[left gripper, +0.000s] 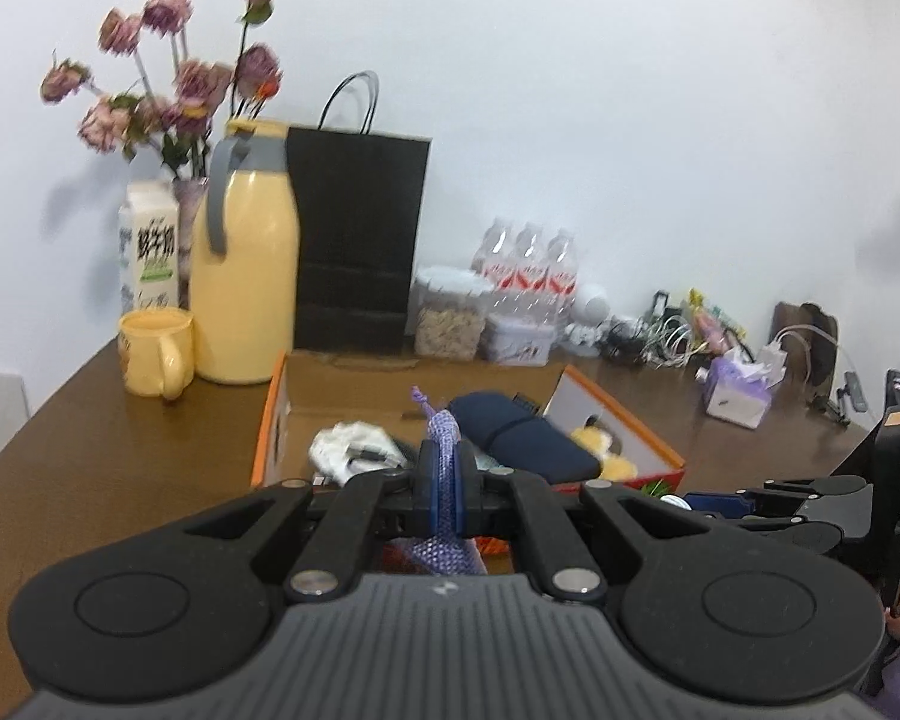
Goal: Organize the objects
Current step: 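Carry the purple bag and white cap into the box and open both tools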
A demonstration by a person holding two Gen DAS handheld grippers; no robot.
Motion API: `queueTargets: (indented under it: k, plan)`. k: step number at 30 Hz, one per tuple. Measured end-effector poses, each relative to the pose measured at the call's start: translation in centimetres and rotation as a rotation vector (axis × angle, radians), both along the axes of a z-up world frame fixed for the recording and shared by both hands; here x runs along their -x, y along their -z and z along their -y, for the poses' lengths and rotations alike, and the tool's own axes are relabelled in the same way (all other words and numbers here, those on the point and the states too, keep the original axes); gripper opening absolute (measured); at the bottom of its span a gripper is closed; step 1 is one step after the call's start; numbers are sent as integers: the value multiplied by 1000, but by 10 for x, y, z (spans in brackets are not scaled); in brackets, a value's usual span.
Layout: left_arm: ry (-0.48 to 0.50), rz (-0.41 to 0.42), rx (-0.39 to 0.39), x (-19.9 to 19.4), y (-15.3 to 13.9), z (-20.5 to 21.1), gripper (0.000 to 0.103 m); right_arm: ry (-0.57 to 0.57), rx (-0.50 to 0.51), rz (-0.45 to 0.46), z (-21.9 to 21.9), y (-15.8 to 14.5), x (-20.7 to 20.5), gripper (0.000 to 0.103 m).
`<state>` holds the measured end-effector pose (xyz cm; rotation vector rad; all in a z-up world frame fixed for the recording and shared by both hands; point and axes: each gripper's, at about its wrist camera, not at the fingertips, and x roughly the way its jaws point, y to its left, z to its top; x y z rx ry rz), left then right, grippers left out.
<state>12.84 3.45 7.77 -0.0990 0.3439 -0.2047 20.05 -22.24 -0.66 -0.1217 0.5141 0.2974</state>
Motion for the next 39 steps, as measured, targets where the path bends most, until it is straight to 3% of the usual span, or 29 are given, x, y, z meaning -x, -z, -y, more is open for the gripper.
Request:
queueTargets:
  k: [8,14,19,25,34,36,38,39]
  plan:
    - [31,87,18,-14,-25,16,5,-28,-9,86,-7,-33,-5,27]
    - [28,106,71,-49,-32,21,5,-33,-11,122,-22,-46,-33,27]
    - [-23,68,110,-97,-16,17,5,5,-19,124,-33,-45,-78,27]
    - [-128,-45,68,-156,25,1,5,75,-37,106,-36,-25,-126,27]
    - [-186,-130,-23,-167,52,2,8,58,-15,38,-36,3,-139,27]
    - [-197,-120,-42,-165,53,4,13,60,-11,49,-37,4,-136,27]
    - [-212,-108,-52,-163,52,5,29,63,-15,50,-36,4,-135,28]
    - [-219,-98,-56,-162,51,5,45,65,-19,49,-35,4,-134,28]
